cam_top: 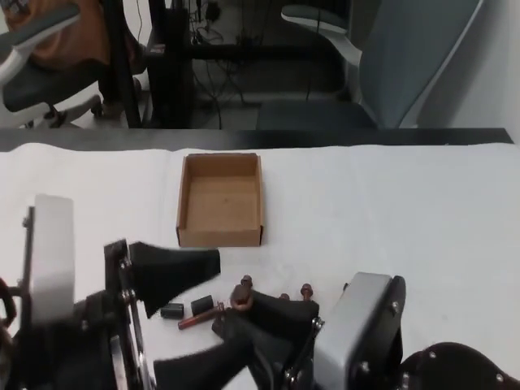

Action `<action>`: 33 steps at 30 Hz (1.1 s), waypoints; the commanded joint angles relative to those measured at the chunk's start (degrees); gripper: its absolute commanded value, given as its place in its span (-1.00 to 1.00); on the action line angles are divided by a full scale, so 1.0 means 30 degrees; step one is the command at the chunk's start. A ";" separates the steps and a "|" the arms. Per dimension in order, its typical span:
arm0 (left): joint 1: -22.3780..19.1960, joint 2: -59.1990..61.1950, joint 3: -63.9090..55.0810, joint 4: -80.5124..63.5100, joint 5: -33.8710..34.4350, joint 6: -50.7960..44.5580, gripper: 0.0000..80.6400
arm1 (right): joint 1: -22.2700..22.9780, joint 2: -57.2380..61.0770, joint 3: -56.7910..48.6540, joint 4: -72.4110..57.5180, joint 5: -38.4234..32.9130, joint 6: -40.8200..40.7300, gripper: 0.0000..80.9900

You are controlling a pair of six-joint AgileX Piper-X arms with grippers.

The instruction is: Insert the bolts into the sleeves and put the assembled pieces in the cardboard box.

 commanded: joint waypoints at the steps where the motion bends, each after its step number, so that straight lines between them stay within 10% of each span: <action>1: -0.0064 -0.0448 -0.0027 -0.3217 -0.0917 -0.0002 0.74 | -0.0931 -0.0095 -0.0510 0.2629 0.0560 0.0163 -0.99; 4: -0.0064 -0.1341 -0.0027 -0.4658 -0.2233 -0.0032 0.39 | -0.2456 -0.0095 -0.1724 0.5282 -0.0553 -0.0162 -0.99; 8: -0.0030 -0.2868 -0.0027 -0.0175 -0.4301 0.0199 -0.98 | -0.5129 -0.0024 -0.4310 0.8614 -0.2322 -0.1478 -0.99; 16: -0.0032 -0.5030 -0.0027 1.0284 -0.7353 0.0471 -0.95 | -0.9412 0.3275 -1.0541 1.4839 -0.6105 -0.3513 -0.99; 25: -0.0032 -0.2913 -0.0027 1.1643 -0.9677 0.4108 -0.94 | -1.0525 1.1532 -1.9400 2.0149 -0.8270 -0.4348 -0.99; 33: -0.0032 0.4121 -0.0551 0.9433 -1.0452 0.6599 0.65 | -1.0896 1.6565 -2.5210 2.2199 -0.8520 -0.4348 -0.98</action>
